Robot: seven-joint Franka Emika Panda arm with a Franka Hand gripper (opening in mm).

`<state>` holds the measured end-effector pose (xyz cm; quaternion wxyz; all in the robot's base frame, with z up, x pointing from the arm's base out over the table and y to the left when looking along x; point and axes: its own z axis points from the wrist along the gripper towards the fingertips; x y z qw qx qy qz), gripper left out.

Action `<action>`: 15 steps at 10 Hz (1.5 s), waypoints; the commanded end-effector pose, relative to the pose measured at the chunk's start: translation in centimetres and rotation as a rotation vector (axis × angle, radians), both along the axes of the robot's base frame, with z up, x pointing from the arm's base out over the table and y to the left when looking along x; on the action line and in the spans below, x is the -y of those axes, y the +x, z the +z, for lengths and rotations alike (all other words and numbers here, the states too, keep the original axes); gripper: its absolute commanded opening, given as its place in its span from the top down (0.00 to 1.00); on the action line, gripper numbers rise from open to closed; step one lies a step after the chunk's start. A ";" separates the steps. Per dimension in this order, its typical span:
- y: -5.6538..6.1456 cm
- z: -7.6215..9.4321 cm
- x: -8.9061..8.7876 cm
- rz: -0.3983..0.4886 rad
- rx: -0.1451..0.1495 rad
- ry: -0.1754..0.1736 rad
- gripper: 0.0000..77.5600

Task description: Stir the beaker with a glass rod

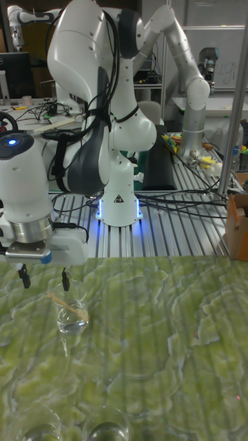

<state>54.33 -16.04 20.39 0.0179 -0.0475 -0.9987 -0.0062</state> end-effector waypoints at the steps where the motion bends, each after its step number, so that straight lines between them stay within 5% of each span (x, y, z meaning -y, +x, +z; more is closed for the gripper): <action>1: 0.0 0.1 0.1 0.002 0.002 -0.002 0.00; 15: -0.6 -3.3 -0.6 0.036 0.016 0.066 0.00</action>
